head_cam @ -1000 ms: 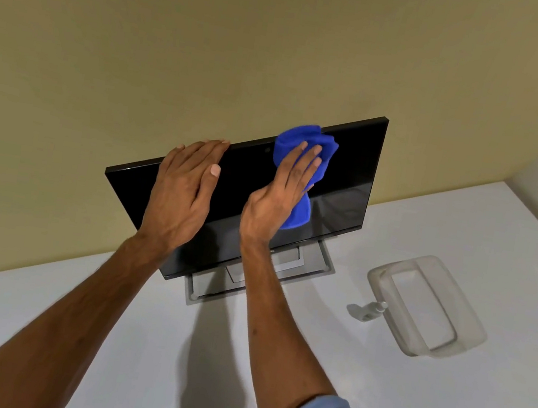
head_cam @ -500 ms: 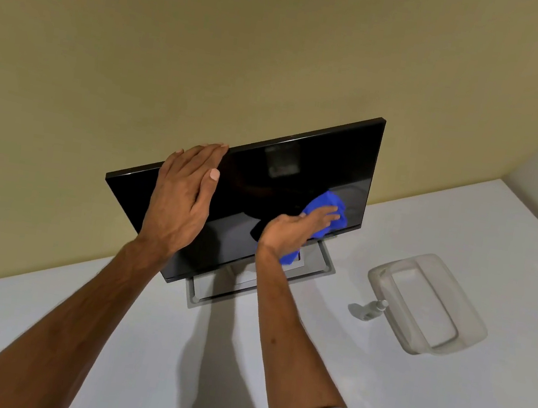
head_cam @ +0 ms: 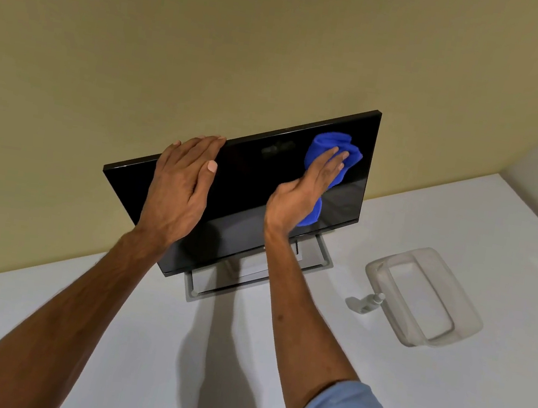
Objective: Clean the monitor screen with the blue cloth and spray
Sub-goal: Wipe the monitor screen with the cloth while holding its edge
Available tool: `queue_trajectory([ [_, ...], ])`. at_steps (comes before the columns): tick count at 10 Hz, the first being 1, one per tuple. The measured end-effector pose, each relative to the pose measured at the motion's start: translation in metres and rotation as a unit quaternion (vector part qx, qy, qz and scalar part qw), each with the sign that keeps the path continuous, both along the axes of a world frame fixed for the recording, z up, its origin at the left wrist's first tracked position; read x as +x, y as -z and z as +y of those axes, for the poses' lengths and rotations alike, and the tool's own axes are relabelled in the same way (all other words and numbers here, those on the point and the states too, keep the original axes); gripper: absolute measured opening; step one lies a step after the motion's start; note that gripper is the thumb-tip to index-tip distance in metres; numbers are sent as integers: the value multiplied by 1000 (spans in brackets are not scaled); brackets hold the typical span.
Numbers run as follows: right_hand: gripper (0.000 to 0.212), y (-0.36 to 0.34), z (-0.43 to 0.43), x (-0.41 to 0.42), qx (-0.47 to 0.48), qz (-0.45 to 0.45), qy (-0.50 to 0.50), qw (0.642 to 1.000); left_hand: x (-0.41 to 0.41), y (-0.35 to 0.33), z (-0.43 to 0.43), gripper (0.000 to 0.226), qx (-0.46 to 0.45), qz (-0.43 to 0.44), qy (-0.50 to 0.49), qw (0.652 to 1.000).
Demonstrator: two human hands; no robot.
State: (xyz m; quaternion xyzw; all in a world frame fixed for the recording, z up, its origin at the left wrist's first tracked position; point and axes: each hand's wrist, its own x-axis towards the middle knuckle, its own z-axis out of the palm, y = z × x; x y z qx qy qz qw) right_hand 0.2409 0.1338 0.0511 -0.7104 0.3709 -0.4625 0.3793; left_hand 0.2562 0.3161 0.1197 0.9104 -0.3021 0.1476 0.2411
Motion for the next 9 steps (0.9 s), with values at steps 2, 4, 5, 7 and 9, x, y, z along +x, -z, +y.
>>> queue_trajectory([
  [2, 65, 38, -13, -38, 146, 126, -53, 980, -1, 3, 0, 55, -5, -3, -1, 1000],
  [4, 65, 41, -16, -44, 442, 5, 17, 897, 0, 8, 2, 56, -3, -1, -4, 1000],
  [5, 71, 10, -6, -39, 385, -49, -11, 922, 2, 8, 3, 56, -3, 2, -7, 1000],
  [7, 75, -36, -21, 20, 43, -2, 32, 999, 1, 12, 2, 55, -6, -3, -7, 1000],
  [9, 93, -23, -26, 15, -52, 57, 12, 997, 3, 11, 1, 55, -4, -3, -9, 1000],
])
